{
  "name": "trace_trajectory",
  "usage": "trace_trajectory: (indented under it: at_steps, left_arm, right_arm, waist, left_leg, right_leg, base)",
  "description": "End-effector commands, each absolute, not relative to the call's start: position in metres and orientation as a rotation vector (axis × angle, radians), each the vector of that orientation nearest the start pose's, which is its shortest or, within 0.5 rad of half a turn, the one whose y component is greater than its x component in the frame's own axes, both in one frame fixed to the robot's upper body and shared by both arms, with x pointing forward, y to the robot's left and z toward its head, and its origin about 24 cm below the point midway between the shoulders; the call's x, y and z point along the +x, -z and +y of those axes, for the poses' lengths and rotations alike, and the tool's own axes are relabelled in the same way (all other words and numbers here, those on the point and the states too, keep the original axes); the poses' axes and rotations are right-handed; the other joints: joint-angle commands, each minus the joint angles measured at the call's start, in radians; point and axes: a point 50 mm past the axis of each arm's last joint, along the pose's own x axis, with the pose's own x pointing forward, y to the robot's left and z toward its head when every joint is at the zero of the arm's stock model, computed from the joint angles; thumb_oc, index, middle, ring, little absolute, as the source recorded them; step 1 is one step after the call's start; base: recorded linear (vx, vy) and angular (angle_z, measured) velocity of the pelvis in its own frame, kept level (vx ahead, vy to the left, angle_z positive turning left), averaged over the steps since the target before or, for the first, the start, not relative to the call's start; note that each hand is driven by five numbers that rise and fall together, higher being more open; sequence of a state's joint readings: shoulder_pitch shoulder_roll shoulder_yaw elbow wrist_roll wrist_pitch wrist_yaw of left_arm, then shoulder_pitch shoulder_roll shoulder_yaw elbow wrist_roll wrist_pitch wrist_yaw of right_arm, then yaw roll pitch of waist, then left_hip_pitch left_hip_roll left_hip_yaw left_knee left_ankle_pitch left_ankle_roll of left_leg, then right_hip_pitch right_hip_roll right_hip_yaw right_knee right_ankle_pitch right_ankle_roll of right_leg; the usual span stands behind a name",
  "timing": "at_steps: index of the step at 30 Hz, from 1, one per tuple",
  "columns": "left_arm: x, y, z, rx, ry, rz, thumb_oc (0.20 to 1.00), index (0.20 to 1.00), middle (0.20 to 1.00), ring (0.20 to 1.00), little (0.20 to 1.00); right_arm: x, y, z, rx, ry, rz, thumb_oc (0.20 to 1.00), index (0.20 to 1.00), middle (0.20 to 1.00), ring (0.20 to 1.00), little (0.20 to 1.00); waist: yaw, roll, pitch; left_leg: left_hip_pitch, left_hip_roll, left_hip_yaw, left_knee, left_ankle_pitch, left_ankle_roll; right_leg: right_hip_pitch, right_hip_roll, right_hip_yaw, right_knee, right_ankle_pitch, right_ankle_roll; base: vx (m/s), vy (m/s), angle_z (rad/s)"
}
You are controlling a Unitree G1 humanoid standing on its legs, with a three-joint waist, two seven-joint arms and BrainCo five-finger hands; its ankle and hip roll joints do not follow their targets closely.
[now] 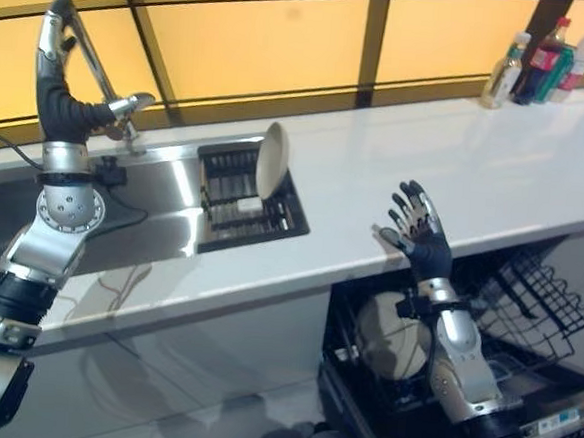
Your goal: Pick up plates and place into dishwasher.
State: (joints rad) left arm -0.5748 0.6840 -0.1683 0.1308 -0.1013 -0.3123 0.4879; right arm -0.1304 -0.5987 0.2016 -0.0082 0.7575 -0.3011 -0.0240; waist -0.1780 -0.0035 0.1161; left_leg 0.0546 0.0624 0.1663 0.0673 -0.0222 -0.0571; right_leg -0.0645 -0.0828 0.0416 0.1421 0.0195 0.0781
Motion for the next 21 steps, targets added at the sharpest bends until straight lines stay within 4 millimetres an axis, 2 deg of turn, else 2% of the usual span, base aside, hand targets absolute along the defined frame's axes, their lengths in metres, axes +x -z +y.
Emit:
trace_trajectory:
  at_steps: [1,4,6,8,12,14,17,21]
  left_arm:
    - [0.302,-0.249,0.214,0.427,-0.232,-0.903,1.000,1.000,1.000,1.000,1.000]
    - [0.304,-0.245,0.211,0.399,-0.197,-0.880,1.000,1.000,1.000,1.000,1.000]
    - [0.307,-0.248,0.208,0.408,-0.169,-0.881,1.000,1.000,1.000,1.000,1.000]
    - [0.306,-0.251,0.208,0.409,-0.145,-0.882,1.000,1.000,1.000,1.000,1.000]
    - [0.302,-0.252,0.214,0.390,-0.114,-0.868,1.000,1.000,1.000,1.000,1.000]
    - [0.300,-0.250,0.214,0.377,-0.106,-0.866,1.000,1.000,1.000,1.000,1.000]
    - [0.299,-0.248,0.211,0.357,-0.098,-0.878,1.000,1.000,1.000,1.000,1.000]
    - [0.296,-0.240,0.209,0.339,-0.093,-0.868,1.000,1.000,1.000,1.000,1.000]
  right_arm:
    - [0.286,-0.134,-0.202,0.239,-0.190,-0.383,1.000,1.000,1.000,1.000,1.000]
    - [0.286,-0.130,-0.194,0.275,-0.171,-0.387,1.000,1.000,1.000,1.000,1.000]
    - [0.287,-0.128,-0.189,0.273,-0.157,-0.390,1.000,1.000,1.000,1.000,1.000]
    - [0.287,-0.125,-0.190,0.267,-0.142,-0.385,1.000,1.000,1.000,1.000,1.000]
    - [0.276,-0.118,-0.202,0.245,-0.086,-0.385,1.000,1.000,1.000,1.000,1.000]
    - [0.273,-0.118,-0.209,0.245,-0.054,-0.394,1.000,1.000,1.000,1.000,1.000]
    - [0.270,-0.122,-0.221,0.253,-0.004,-0.422,1.000,1.000,1.000,1.000,1.000]
    - [0.264,-0.121,-0.238,0.244,0.017,-0.405,1.000,1.000,1.000,1.000,1.000]
  waist:
    - [0.011,-0.029,-0.012]
    - [0.018,-0.032,-0.009]
    - [0.018,-0.031,0.001]
    - [0.022,-0.026,0.007]
    - [0.020,-0.016,0.019]
    - [0.015,-0.024,0.022]
    - [-0.009,-0.046,0.032]
    - [-0.042,-0.076,0.052]
  left_leg:
    - [-0.001,-0.050,0.021,0.067,-0.110,0.056]
    - [-0.006,-0.066,0.014,0.082,-0.125,0.075]
    - [-0.008,-0.078,0.008,0.093,-0.132,0.088]
    - [-0.006,-0.089,0.003,0.090,-0.133,0.100]
    - [0.007,-0.098,0.005,0.085,-0.138,0.116]
    - [0.014,-0.105,0.009,0.092,-0.145,0.112]
    - [0.027,-0.125,0.010,0.116,-0.181,0.107]
    - [0.052,-0.140,0.024,0.157,-0.234,0.122]
  right_leg:
    - [0.022,-0.034,0.051,-0.035,-0.023,0.105]
    - [0.006,-0.044,0.067,-0.002,-0.017,0.119]
    - [-0.015,-0.055,0.073,0.049,0.010,0.132]
    - [-0.024,-0.065,0.069,0.097,0.031,0.134]
    - [-0.088,-0.061,0.064,0.236,0.110,0.121]
    - [-0.096,-0.056,0.054,0.197,0.116,0.120]
    - [-0.125,-0.040,0.051,0.067,0.127,0.126]
    - [-0.173,-0.003,0.050,-0.055,0.166,0.133]
  base:
    - [-0.10,0.098,0.10]
    - [-0.13,0.090,0.05]
    - [-0.11,0.091,0.10]
    - [-0.08,0.085,0.10]
    - [-0.03,0.064,0.15]
    - [0.06,0.018,0.08]
    - [0.11,-0.022,0.13]
    - [0.22,-0.056,0.09]
